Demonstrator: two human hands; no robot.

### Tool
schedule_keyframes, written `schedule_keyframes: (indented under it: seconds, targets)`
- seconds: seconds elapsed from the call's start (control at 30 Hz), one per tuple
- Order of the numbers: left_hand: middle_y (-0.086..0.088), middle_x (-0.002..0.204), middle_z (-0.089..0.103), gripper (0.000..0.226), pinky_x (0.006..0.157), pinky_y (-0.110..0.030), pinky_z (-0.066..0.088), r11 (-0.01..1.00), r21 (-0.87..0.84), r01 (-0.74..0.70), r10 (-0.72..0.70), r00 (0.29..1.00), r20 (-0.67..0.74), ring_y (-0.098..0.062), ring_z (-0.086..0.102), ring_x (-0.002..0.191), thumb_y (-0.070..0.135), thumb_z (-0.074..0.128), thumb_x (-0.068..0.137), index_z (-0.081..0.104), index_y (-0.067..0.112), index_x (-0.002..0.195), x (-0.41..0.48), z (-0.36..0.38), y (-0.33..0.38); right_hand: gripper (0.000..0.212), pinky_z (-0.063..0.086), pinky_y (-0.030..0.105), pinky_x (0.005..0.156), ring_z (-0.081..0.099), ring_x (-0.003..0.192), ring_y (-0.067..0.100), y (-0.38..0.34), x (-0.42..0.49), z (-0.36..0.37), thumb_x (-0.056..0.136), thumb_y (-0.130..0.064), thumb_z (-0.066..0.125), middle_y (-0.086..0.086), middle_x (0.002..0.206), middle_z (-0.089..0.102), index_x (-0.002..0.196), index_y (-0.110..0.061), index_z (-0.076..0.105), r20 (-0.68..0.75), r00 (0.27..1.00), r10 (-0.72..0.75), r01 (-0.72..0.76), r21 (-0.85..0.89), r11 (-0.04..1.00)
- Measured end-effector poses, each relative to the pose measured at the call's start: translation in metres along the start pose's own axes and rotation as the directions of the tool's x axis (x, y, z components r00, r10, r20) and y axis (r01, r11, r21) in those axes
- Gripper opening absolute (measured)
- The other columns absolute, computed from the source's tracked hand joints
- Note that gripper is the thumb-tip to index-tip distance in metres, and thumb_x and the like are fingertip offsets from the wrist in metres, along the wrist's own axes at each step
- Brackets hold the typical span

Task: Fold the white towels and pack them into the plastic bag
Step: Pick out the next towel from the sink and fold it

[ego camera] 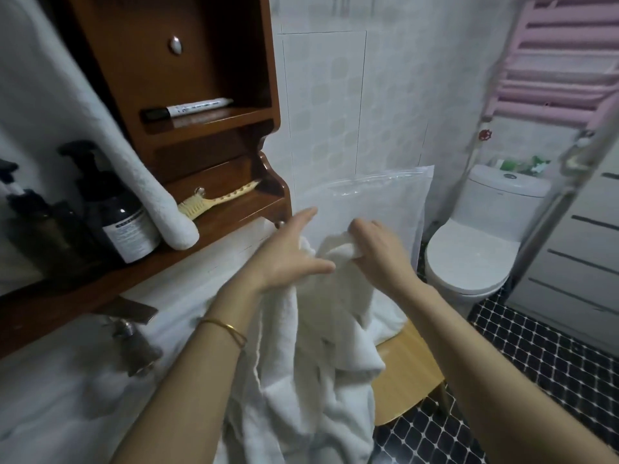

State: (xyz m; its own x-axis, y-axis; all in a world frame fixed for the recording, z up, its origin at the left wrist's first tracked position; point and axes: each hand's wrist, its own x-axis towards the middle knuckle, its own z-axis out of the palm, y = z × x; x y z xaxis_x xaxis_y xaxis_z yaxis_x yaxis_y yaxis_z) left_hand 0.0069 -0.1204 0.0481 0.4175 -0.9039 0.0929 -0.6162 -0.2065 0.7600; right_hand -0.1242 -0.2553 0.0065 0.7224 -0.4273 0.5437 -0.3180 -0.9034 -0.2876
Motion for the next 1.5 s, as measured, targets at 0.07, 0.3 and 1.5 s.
schedule_keyframes:
  seconds: [0.07,0.3,1.5]
  targets:
    - [0.009,0.134,0.047,0.081,0.079,0.0,0.039,0.996,-0.087,0.016,-0.006,0.993,0.117,0.0,0.046,0.116,0.017,0.078,0.074,0.036,0.028,0.143,0.002,0.015,0.004,0.03,0.028,0.033,0.055,0.048,0.073,0.03,-0.014,0.004,0.001,0.065,-0.008,0.07,0.012,0.078,0.055,0.086,-0.005,0.049,-0.062,0.997,-0.047,0.049,0.031,0.998]
    - [-0.006,0.104,0.064,0.032,0.063,-0.03,0.043,0.887,0.458,0.061,0.196,0.848,-0.492,-0.029,0.059,0.09,0.006,0.046,0.085,0.06,0.02,0.109,0.012,-0.013,0.014,0.023,0.035,0.028,0.059,0.048,0.07,0.012,0.001,0.007,-0.023,0.067,-0.032,0.068,-0.006,0.076,0.05,0.078,-0.022,0.05,0.513,0.851,0.112,-0.339,0.375,0.863]
    - [-0.006,0.091,0.067,0.016,0.075,-0.034,0.051,0.798,-0.557,0.231,-0.467,0.821,-0.329,-0.02,0.061,0.084,0.004,0.069,0.082,0.062,0.016,0.091,-0.1,0.031,-0.059,0.027,0.04,0.034,0.072,0.058,0.086,0.027,-0.069,-0.039,0.021,0.079,-0.022,0.075,0.008,0.094,0.066,0.059,-0.011,0.062,0.069,0.941,-0.332,0.313,0.203,0.928]
